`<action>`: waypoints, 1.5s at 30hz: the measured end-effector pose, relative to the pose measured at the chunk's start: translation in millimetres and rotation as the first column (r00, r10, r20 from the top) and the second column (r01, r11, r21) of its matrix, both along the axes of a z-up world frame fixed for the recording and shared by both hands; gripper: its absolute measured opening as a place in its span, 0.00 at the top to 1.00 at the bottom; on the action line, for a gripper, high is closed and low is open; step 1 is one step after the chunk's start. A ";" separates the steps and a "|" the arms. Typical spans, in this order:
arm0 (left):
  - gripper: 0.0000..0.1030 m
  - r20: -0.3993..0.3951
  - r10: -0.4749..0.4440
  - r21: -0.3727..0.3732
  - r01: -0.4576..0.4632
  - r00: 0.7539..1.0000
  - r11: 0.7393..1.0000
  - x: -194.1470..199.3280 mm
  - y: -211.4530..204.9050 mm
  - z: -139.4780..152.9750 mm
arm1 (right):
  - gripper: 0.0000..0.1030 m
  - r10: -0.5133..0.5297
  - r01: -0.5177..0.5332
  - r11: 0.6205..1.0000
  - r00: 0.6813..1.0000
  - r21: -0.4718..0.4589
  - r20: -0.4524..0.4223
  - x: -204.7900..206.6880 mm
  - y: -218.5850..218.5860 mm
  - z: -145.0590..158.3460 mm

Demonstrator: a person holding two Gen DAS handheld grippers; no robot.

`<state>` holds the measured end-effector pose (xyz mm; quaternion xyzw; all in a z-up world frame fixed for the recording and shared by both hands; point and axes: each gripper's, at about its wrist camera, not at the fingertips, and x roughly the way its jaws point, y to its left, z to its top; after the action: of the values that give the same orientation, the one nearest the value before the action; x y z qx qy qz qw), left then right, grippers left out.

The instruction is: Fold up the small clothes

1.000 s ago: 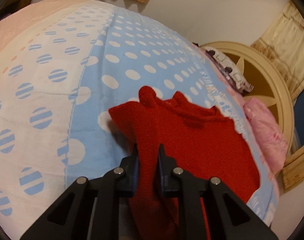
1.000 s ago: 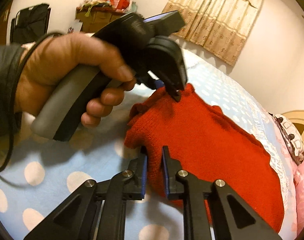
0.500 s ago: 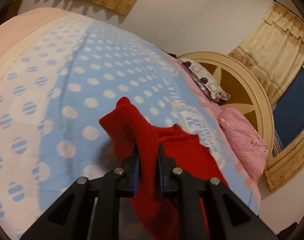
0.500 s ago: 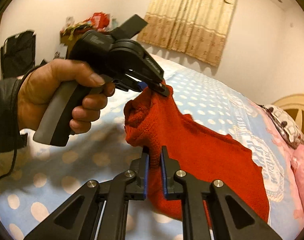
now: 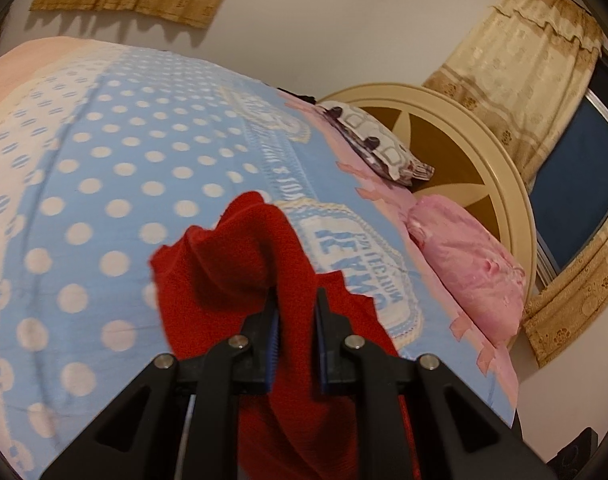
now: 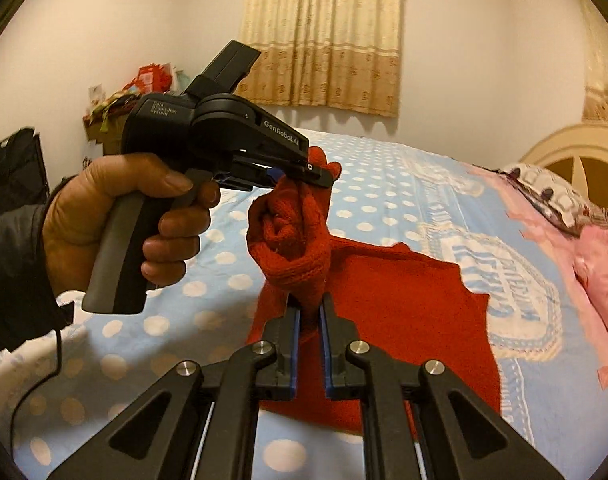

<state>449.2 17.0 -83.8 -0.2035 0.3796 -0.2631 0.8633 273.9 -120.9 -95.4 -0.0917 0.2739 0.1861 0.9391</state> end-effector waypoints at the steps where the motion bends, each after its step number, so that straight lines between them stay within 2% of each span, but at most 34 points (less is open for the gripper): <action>1: 0.85 0.001 -0.010 0.003 0.010 1.000 1.000 1.4 -7.9 0.4 | 0.93 -0.012 0.012 1.000 1.000 0.012 -0.004 0.4 -6.9 0.8; 11: 0.85 -0.025 -0.101 0.046 0.102 0.995 0.994 20.0 -76.9 -7.9 | 0.93 -0.096 0.099 0.994 0.994 0.057 -0.049 11.2 -71.8 0.8; 20: 0.85 -0.071 -0.167 0.070 0.172 0.983 0.983 28.4 -134.9 -26.8 | 0.93 -0.193 0.204 0.975 0.973 0.085 -0.124 10.2 -125.5 -11.3; 26: 0.85 -0.086 -0.211 0.148 0.221 0.974 0.964 25.3 -165.7 -41.3 | 0.93 -0.230 0.270 0.952 0.943 0.147 -0.242 9.8 -157.9 -31.1; 31: 0.85 -0.044 -0.282 0.238 0.284 0.958 0.929 10.0 -192.4 -37.6 | 0.93 -0.250 0.312 0.933 0.920 0.179 -0.303 4.2 -177.4 -42.2; 34: 0.81 -0.002 -0.286 0.334 0.270 0.958 0.903 1.0 -203.9 -32.1 | 0.93 -0.253 0.323 0.929 0.910 0.180 -0.328 3.8 -182.8 -44.8; 35: 0.78 0.011 -0.282 0.343 0.262 0.959 0.902 -2.0 -203.6 -28.6 | 0.93 -0.249 0.325 0.927 0.906 0.185 -0.343 4.4 -184.5 -46.2; 37: 0.66 0.034 -0.285 0.327 0.259 0.958 0.909 -8.4 -198.5 -17.2 | 0.92 -0.258 0.347 0.915 0.897 0.206 -0.360 3.6 -191.1 -46.5; 39: 0.42 0.090 -0.273 0.324 0.231 0.958 0.917 -18.3 -187.2 -3.5 | 0.91 -0.277 0.363 0.905 0.898 0.220 -0.343 -1.2 -197.3 -41.5; 40: 0.35 0.130 -0.255 0.334 0.200 0.958 0.921 -25.9 -177.2 3.8 | 0.82 -0.284 0.364 0.906 0.900 0.214 -0.329 -3.0 -198.4 -38.7; 41: 0.29 0.155 -0.242 0.334 0.180 0.958 0.925 -30.9 -169.1 7.8 | 0.48 -0.282 0.356 0.911 0.906 0.209 -0.314 -4.3 -198.4 -35.9; 42: 0.28 0.178 -0.226 0.329 0.158 0.958 0.931 -35.9 -159.2 10.7 | 0.25 -0.270 0.339 0.920 0.912 0.197 -0.309 -4.3 -197.1 -32.2; 43: 0.28 0.192 -0.204 0.334 0.132 0.960 0.933 -41.8 -146.5 11.8 | 0.08 -0.260 0.329 0.923 0.916 0.201 -0.306 -5.0 -197.1 -29.7; 45: 0.26 0.207 -0.163 0.354 0.082 0.965 0.932 -51.2 -125.3 8.8 | 0.08 -0.234 0.305 0.925 0.927 0.227 -0.293 -5.8 -197.2 -23.2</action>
<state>398.1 -108.3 -75.0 0.0061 0.3278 -0.2688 0.9057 268.1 -318.1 -118.6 0.1002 0.3770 0.1001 0.9153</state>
